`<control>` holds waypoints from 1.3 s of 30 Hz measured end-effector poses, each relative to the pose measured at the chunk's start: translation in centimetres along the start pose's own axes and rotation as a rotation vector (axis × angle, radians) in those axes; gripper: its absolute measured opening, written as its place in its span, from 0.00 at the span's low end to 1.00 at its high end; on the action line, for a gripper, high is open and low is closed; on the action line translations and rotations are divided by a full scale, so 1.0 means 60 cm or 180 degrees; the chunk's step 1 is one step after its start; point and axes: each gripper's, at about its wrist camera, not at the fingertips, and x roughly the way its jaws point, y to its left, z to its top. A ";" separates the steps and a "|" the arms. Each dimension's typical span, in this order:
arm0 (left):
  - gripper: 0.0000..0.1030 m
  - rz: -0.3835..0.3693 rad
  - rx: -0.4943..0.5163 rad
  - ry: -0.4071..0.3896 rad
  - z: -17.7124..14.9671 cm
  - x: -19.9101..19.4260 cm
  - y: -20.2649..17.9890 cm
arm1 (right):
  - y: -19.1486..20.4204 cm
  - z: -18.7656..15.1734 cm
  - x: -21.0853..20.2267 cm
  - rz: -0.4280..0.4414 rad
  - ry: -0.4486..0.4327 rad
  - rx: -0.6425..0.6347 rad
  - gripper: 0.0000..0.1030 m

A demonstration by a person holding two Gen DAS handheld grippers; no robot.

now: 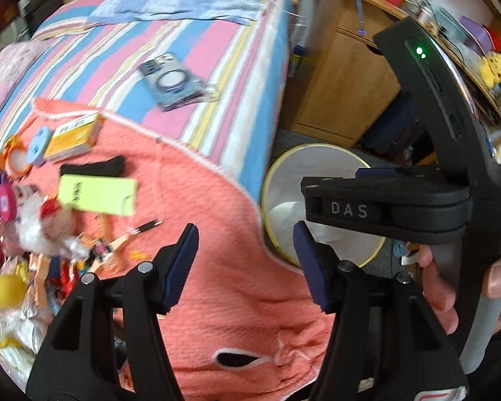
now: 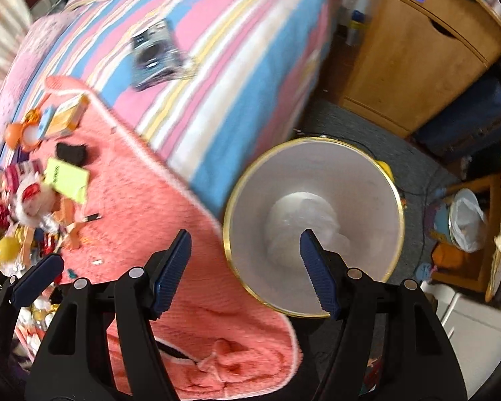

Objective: Collect trash

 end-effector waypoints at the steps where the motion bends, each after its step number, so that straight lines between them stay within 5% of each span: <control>1: 0.55 0.0022 -0.0047 -0.0003 -0.003 -0.002 0.011 | 0.014 0.003 0.000 0.0010 -0.0004 -0.0053 0.66; 22: 0.55 0.0741 -0.1545 -0.0138 -0.151 -0.119 0.347 | 0.430 0.006 0.012 0.0516 0.0153 -0.1518 0.66; 33: 0.55 0.1587 -0.2238 -0.0537 -0.206 -0.273 0.557 | 0.688 0.024 -0.038 0.0817 -0.0070 -0.2135 0.66; 39: 0.55 0.1980 -0.2527 -0.0475 -0.190 -0.257 0.682 | 0.806 0.049 -0.011 0.0879 -0.0122 -0.2247 0.65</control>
